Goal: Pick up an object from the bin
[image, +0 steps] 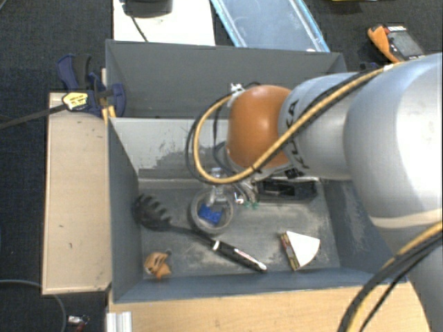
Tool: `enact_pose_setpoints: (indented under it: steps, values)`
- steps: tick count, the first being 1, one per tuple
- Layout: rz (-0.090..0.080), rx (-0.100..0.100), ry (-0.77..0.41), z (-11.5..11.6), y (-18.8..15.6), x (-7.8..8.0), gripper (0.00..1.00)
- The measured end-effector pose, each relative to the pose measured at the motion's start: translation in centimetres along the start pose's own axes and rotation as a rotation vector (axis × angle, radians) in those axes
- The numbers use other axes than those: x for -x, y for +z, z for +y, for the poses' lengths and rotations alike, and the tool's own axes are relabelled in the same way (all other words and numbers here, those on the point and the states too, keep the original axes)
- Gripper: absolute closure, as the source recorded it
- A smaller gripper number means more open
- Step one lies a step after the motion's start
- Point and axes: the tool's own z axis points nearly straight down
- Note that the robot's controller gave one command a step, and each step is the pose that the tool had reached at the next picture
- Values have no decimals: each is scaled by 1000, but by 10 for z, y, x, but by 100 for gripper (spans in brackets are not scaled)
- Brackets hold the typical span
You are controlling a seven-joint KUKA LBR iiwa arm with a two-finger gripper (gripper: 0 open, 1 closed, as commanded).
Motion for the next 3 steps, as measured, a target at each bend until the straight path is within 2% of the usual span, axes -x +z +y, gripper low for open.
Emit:
enact_pose_setpoints:
  steps: [1, 2, 3]
  values:
    - [1, 2, -20, 18, -32, 2, 100]
    - [1, 0, 14, 19, -68, -8, 100]
    - [3, 2, -3, 9, -60, -5, 100]
